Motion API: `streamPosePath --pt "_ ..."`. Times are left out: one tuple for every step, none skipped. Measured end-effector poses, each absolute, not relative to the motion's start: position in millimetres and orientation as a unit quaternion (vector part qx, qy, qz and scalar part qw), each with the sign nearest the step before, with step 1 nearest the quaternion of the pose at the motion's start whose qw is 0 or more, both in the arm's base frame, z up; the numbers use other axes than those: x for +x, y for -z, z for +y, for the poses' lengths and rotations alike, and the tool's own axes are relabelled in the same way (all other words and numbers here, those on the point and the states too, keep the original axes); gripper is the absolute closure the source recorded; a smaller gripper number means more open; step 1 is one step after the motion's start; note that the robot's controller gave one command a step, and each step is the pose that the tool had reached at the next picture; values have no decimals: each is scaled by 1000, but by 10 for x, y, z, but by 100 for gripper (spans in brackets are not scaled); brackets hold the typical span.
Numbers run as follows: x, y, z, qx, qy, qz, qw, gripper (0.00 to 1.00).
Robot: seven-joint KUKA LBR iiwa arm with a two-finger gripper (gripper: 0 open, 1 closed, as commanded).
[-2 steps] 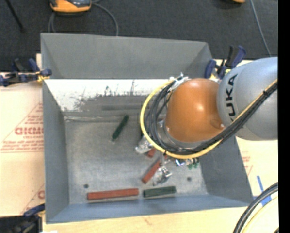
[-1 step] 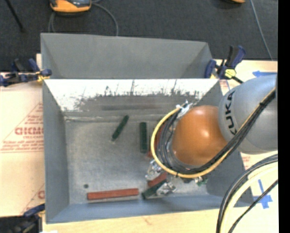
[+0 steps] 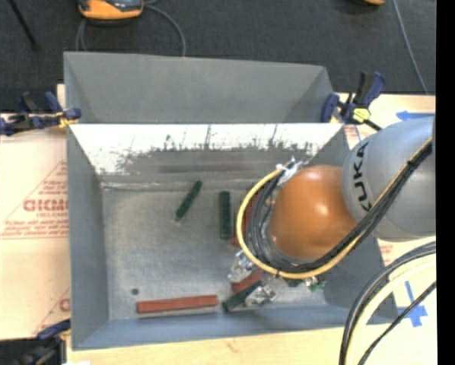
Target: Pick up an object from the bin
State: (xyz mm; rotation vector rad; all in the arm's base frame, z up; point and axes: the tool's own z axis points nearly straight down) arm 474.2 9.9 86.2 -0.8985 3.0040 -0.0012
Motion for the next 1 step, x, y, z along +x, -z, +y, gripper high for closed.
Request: streamPosePath --pt "4921 -2443 147 -283 1 959 3 100"
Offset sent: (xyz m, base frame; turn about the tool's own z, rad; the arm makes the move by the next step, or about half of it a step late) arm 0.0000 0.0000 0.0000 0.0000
